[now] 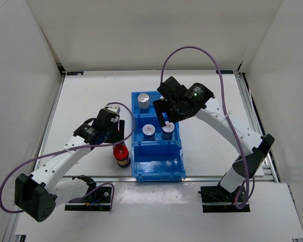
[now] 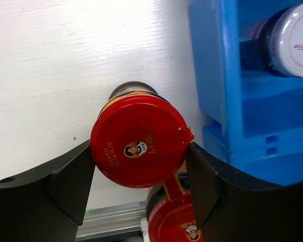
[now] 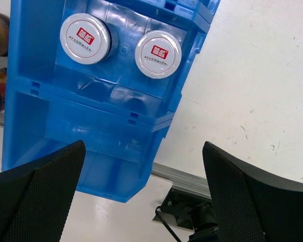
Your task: Organize the condiment bottles
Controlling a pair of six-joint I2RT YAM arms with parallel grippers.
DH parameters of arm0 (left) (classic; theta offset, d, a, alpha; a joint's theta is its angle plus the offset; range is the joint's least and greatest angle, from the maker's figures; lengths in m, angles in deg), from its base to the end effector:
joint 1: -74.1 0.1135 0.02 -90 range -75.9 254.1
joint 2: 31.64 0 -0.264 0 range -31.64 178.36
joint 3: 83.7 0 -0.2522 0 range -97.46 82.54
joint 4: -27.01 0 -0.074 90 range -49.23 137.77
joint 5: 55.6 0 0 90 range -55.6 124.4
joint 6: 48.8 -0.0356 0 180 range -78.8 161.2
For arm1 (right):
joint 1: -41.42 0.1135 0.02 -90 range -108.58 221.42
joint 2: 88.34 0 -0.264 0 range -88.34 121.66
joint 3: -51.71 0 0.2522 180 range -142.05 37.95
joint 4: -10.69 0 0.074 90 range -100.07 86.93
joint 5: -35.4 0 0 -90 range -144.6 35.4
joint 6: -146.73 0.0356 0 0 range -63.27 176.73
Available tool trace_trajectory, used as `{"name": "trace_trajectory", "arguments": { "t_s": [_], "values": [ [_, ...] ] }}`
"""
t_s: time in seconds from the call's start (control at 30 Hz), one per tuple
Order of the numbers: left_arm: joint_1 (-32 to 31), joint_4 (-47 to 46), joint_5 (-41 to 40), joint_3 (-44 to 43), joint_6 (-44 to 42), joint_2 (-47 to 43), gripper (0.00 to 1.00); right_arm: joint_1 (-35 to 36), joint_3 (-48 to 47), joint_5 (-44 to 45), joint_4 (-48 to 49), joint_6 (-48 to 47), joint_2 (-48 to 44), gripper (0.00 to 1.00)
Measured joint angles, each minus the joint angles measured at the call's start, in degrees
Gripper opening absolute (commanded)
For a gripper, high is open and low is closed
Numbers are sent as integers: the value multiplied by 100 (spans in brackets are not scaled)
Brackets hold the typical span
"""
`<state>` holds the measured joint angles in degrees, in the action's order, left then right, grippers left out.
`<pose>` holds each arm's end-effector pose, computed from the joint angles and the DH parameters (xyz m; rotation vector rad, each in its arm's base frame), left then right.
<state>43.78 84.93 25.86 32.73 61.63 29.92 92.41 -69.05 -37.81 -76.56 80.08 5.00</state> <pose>0.1818 -0.1002 0.2640 0.1609 2.5332 -0.1622 0.2054 0.2372 0.3998 -0.5102 2.4983 0.1153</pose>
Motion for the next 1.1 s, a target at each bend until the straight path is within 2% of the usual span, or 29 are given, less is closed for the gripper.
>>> {"name": "trace_trajectory", "arguments": {
  "t_s": [0.23,0.53,0.63,0.8,0.97,1.1],
  "values": [
    [20,404,-417,-391,-155,42,11,-72,0,0,0,-42,0,100],
    [-28,612,-649,-1869,-577,63,11,-160,0,31,0,-127,0,100],
    [-365,678,-734,-2426,-717,59,11,-234,0,83,0,-127,0,100],
    [-1045,903,-409,-3025,-625,52,11,-337,31,118,13,-127,0,100],
    [-1659,1296,-28,-3254,-306,59,11,-402,234,129,15,-127,0,100],
    [-1899,1652,273,-3254,-195,76,11,-472,367,131,39,-127,-70,100]
  ]
}}
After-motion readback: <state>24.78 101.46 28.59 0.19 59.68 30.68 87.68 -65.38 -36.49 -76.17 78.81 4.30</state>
